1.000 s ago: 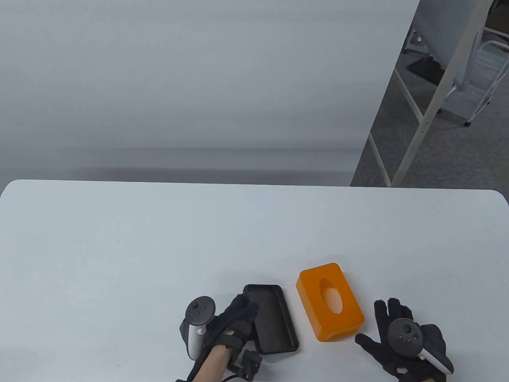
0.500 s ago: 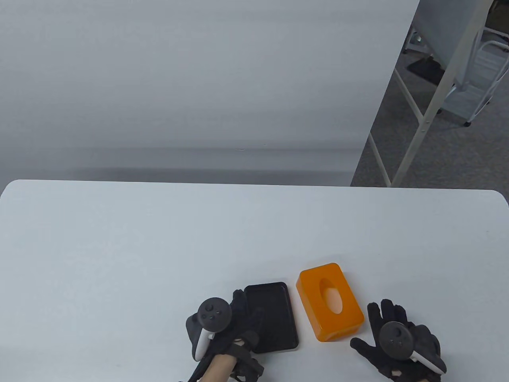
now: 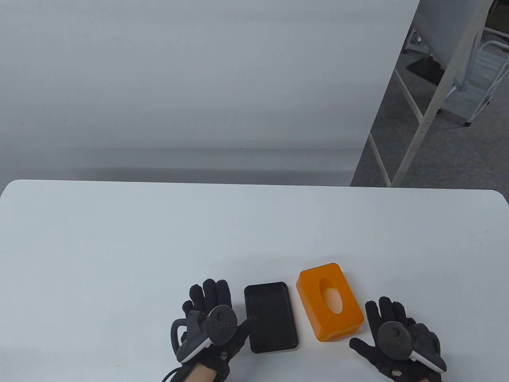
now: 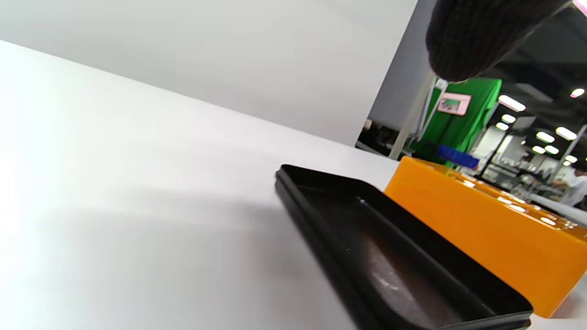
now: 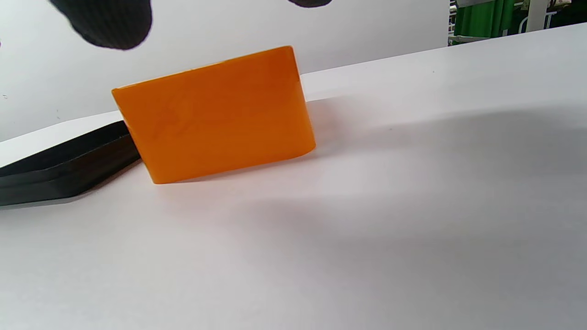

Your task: Separate tissue box from tissue box base

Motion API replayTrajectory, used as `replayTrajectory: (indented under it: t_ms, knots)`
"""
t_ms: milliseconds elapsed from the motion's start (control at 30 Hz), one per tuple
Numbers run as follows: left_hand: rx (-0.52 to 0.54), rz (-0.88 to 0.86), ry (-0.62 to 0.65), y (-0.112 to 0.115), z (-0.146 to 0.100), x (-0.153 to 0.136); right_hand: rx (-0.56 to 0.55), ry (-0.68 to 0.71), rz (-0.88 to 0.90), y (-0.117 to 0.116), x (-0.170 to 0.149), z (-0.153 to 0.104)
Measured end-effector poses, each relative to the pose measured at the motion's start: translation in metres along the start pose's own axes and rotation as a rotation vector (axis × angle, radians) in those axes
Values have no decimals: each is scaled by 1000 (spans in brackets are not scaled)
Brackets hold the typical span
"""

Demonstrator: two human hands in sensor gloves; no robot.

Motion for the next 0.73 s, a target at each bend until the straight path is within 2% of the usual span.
replayTrajectory:
  t_ms: [200,300,733]
  knots:
    - [-138,44,-14,9,8,-7,-8,0,-2,8,-3,2]
    - [-123,48,24,12,10,-3,-7,6,12,10,-2,4]
    - [-114,14,18,13,9,-8,11,19,-11,12,5,0]
Point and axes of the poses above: the tracker on the back of each hand, its own x axis roughly to the thumb side, its own z axis roughly from the wrist to the fingertips, y = z × x, the point moved 5 cm from there along z, roughly from the wrist to the fingertips, and after that the axes turned 11 degrees about y, right-handed, at the moved point
